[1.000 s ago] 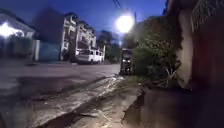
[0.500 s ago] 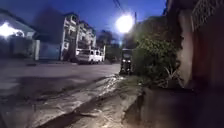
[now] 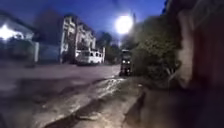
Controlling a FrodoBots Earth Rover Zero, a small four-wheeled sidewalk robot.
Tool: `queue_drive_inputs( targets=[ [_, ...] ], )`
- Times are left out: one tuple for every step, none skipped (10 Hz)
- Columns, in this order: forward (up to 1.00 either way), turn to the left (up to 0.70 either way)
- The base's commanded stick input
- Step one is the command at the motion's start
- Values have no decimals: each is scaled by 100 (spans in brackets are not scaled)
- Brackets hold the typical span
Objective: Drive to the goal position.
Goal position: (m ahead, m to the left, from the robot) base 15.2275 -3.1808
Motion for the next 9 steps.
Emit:
queue_drive_inputs(
  targets=[
    [0,70],
    [0,70],
    [0,70],
    [0,70],
    [0,70],
    [0,70],
    [0,70],
    [0,70],
    [0,70]
  ],
)
